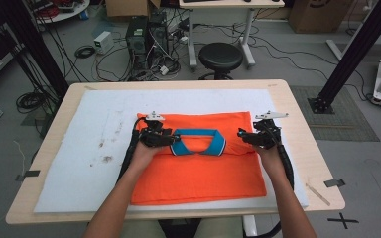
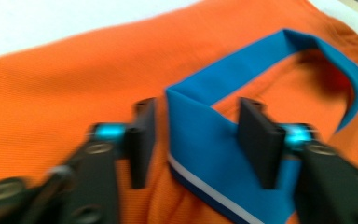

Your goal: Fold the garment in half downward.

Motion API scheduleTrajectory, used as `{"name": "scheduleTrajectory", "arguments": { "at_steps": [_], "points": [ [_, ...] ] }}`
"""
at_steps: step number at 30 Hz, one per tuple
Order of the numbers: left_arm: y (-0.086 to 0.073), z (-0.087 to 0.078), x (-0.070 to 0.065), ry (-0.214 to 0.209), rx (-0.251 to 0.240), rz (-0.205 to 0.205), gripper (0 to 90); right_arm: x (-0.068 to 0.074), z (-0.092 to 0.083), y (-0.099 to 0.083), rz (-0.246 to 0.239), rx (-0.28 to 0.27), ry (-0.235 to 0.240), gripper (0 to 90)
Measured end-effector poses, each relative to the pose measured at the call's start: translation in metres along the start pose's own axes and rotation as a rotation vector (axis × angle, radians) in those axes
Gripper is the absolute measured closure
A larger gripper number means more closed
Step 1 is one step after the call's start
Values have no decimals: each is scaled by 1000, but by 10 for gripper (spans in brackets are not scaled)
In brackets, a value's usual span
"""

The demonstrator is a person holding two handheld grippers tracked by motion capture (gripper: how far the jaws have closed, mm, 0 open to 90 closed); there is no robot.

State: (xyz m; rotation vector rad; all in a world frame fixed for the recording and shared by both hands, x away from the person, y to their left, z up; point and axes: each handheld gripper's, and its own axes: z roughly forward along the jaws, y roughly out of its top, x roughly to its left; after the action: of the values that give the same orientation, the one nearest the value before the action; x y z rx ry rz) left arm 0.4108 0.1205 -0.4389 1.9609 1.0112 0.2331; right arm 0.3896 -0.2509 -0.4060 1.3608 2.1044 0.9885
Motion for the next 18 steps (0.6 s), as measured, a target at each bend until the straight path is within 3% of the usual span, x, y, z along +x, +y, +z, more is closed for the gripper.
{"name": "scheduleTrajectory", "arguments": {
  "at_steps": [2, 3, 5, 10, 18],
  "points": [
    [-3, -1, -4, 15, 3, 40, 697, 1, 0, 0, -4, -1, 3, 344],
    [-3, -2, -5, 18, 1, 51, 810, 2, 0, 0, -4, 0, 5, 344],
    [-5, -7, -7, 22, -31, 59, 864, 4, 0, 0, -6, 2, 9, 345],
    [-12, -19, -13, -17, -75, 66, 873, 14, 4, 1, -13, 4, 28, 344],
    [-25, -39, -27, -75, -117, 94, 873, 47, 17, 10, -53, 29, 112, 343]
  ]
}}
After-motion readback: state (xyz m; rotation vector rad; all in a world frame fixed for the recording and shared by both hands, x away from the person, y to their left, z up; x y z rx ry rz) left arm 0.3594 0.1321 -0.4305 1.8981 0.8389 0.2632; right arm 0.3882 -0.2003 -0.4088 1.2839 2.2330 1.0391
